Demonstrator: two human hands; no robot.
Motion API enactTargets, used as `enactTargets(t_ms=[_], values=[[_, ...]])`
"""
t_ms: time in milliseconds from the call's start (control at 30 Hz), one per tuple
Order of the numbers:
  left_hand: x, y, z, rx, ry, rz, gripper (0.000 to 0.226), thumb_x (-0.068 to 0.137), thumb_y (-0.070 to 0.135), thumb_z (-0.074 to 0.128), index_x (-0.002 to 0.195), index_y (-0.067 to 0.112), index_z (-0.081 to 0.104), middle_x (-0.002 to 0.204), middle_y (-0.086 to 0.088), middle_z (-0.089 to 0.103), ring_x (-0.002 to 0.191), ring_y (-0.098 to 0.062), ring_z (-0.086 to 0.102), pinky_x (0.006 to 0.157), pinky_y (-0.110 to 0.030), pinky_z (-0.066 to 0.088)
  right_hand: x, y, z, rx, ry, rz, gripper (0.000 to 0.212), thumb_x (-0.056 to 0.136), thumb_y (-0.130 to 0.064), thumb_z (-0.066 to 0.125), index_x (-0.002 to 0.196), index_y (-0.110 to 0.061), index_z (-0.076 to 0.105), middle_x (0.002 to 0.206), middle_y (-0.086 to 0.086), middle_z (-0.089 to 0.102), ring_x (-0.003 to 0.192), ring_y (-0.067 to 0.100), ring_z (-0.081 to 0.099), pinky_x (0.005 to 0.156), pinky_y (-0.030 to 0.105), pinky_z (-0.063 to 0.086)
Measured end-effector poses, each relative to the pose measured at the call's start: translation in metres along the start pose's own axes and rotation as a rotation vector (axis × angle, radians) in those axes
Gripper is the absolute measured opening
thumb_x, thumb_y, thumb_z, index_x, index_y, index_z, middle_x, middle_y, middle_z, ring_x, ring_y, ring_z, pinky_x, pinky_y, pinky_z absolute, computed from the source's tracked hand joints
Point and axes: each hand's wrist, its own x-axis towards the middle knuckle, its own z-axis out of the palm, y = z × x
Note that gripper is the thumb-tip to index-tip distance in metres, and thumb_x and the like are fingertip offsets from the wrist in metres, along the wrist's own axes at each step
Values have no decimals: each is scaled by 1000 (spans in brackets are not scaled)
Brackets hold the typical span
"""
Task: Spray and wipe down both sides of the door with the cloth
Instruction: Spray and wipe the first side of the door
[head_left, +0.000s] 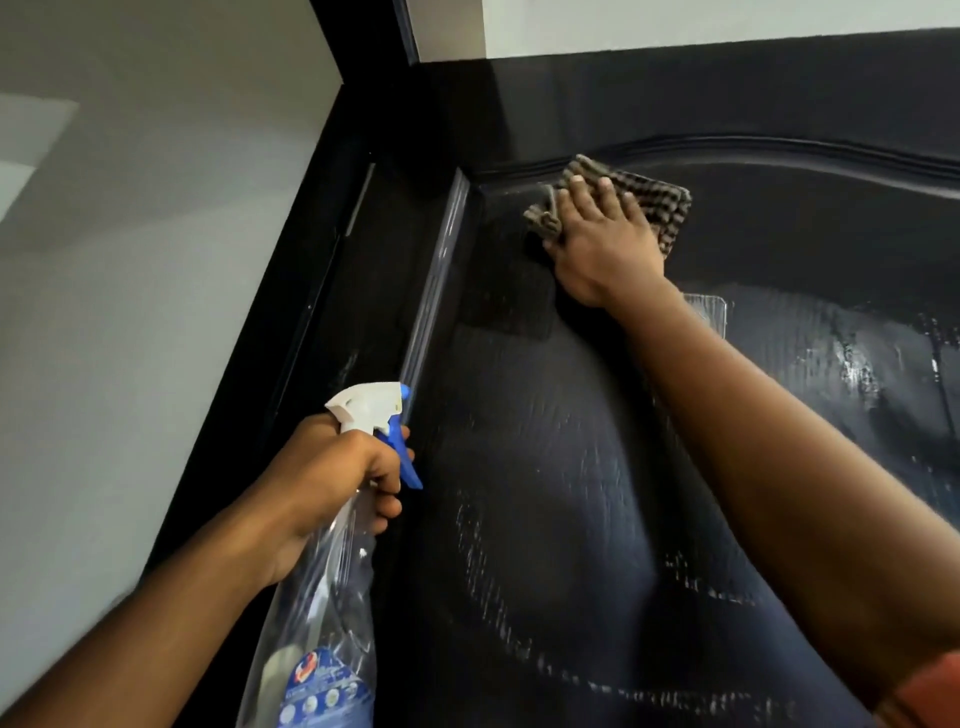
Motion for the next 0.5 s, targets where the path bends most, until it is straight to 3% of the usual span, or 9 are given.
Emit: enactTargets(t_ms=[167,300,367,433,500], values=[[-2,-3,1,4,34,4,34,68,-12,52,95,1,68,93,-23,70,49,-20,55,50,-31,48,-82,-59,27,-81,-78,-467,62,99,-46,33,154,-18,22,161,3,19,149,26,15,121,40,7],[-11,-5,-12,-8,87,4,34,67,-12,51,95,-1,68,76,-14,70,47,-19,54,48,-30,47,-163,-76,41,-65,-160,-757,65,92,-48,27,146,-16,42,152,4,40,142,27,35,118,43,21],[-19,-7,-17,37,90,-6,34,68,-11,52,95,2,69,72,-13,68,48,-19,55,48,-30,47,-189,-76,45,-62,-207,-888,65,92,-48,26,144,-15,46,150,3,44,141,25,36,118,43,21],[-27,-8,-19,64,80,-10,34,69,-11,52,95,4,70,81,-17,70,48,-19,56,48,-29,48,-183,-70,40,-60,-195,-886,63,92,-47,28,144,-16,45,150,4,43,141,25,36,117,43,19],[-30,-9,-18,77,78,-13,35,69,-11,52,95,4,70,78,-15,68,48,-19,56,50,-29,49,-147,-57,32,-38,-117,-696,61,94,-44,36,147,-16,40,152,6,40,142,27,34,118,43,18]])
